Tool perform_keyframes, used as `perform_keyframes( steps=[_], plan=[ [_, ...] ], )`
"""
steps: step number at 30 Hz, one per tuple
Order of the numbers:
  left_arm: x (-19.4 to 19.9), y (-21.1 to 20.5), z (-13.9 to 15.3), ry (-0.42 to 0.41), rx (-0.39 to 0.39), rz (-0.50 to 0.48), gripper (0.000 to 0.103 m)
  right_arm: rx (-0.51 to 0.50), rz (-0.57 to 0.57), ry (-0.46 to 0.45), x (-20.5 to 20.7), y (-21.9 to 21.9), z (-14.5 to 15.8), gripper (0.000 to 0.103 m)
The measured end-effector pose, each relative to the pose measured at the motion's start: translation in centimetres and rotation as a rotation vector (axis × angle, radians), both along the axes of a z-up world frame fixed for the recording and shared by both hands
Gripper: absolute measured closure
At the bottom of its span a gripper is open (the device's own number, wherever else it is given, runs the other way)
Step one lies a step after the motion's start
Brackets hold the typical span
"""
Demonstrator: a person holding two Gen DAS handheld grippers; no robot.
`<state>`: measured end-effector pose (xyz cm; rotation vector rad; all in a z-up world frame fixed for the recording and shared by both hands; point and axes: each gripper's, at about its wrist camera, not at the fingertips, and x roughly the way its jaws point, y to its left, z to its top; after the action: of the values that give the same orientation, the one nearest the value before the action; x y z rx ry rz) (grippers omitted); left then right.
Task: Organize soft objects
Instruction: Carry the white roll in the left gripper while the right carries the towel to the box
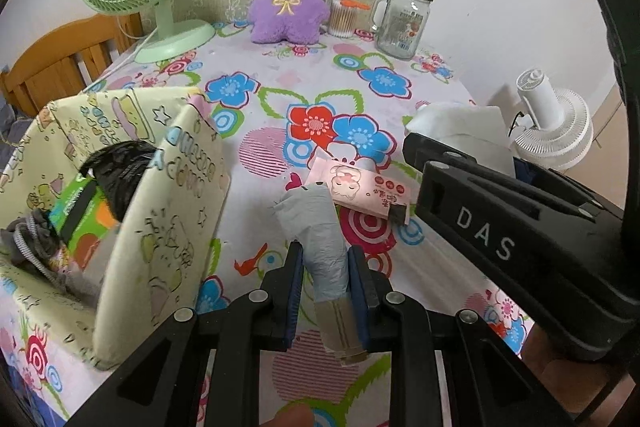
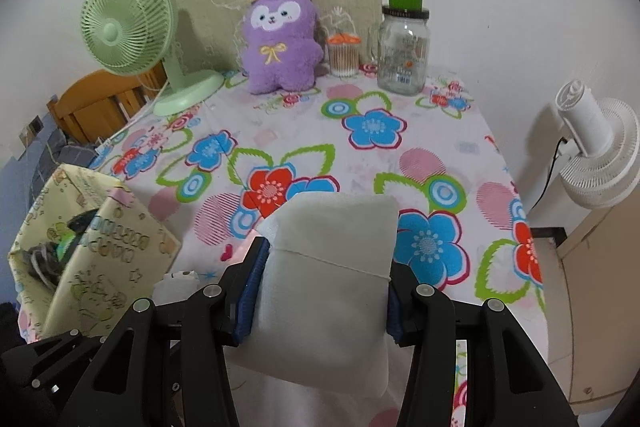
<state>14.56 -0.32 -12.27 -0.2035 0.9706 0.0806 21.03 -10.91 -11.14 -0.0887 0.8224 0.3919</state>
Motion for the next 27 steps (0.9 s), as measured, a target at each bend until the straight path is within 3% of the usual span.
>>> perform_keyframes(
  steps=[14,27],
  plan=[
    [-4.7,1.2,5.4,-0.114,0.024,0.016,0.081,0.026,0.034,-0.115,-5.7,1.4,6.0,0.05],
    [-7.7,6.3,8.6,-0.186,0.049,0.105,0.081,0.036,0.135,-0.164,-8.6,7.4,8.6,0.05]
  ],
)
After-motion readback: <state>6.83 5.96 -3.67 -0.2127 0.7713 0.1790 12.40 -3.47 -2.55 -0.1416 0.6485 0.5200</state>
